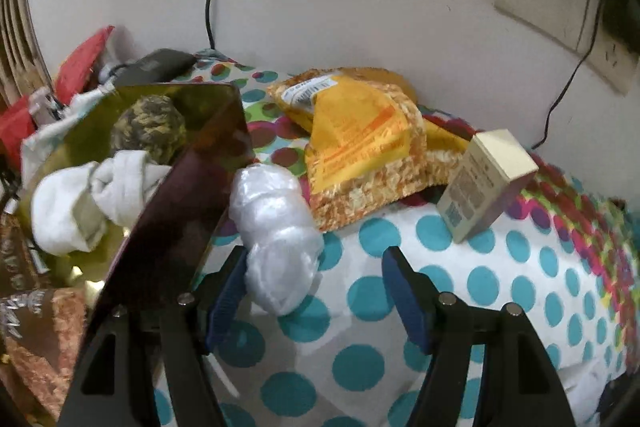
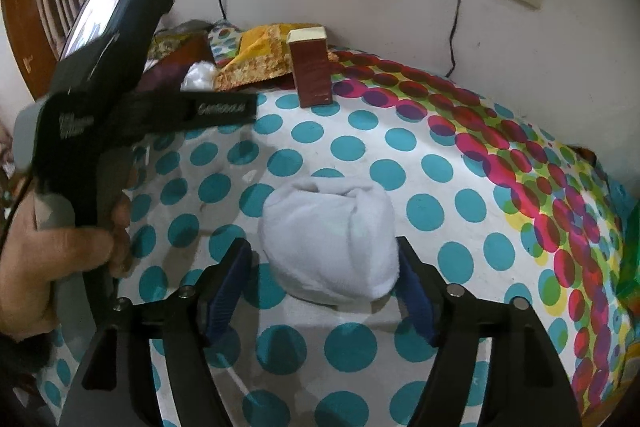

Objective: Organize objects
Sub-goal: 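Grasp the second clear plastic bag with the left gripper while the right gripper holds the towel, then carry the clear bag into the gold tray and open the left gripper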

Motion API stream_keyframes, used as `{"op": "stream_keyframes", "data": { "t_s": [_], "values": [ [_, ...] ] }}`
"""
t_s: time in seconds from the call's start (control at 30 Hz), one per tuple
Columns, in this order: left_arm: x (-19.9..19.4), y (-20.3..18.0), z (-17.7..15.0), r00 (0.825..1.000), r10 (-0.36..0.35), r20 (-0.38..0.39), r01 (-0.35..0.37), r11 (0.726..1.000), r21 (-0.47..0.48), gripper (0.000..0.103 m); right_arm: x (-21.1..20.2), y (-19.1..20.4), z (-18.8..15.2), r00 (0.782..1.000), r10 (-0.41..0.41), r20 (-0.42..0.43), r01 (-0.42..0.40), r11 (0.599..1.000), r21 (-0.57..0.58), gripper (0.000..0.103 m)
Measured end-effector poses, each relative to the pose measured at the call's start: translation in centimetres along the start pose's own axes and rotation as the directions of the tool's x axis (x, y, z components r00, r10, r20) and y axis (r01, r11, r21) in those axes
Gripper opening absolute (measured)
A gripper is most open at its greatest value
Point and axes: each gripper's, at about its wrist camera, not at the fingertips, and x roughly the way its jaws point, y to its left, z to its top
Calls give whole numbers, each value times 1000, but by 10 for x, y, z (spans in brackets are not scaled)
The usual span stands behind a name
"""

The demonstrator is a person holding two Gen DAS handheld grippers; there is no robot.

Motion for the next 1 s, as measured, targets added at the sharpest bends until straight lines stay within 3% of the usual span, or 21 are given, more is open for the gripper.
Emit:
{"op": "stream_keyframes", "data": {
  "t_s": [0.1, 0.23, 0.33, 0.4, 0.6, 0.7, 1.0],
  "values": [
    [-1, 3, 3, 1000, 10, 17, -10, 1000, -2, 31, 0, 3, -1, 1000, -12, -5, 12, 1000, -13, 73],
    [-2, 4, 4, 1000, -15, 17, 15, 1000, 14, 31, 1, 4, -2, 1000, -18, -5, 18, 1000, -16, 71],
    [-7, 6, -1, 998, -54, 22, 53, 998, 26, 30, -1, 1, -4, 999, -35, 6, 35, 999, -4, 56],
    [-14, 7, -6, 997, -64, 32, 63, 997, 40, 30, -2, -4, -7, 1000, -12, 14, 12, 1000, 20, 55],
    [-31, 14, -20, 990, -134, 43, 132, 990, 47, 30, 2, -3, -9, 999, -46, 10, 46, 999, 15, 55],
    [-42, 14, -31, 978, -205, 24, 204, 978, 47, 30, 5, -1, -11, 998, -62, 8, 62, 998, 4, 55],
    [-83, 8, -63, 968, -250, 16, 244, 956, 161, 30, 7, 1, -14, 997, -79, 12, 79, 997, -8, 55]
  ]
}}
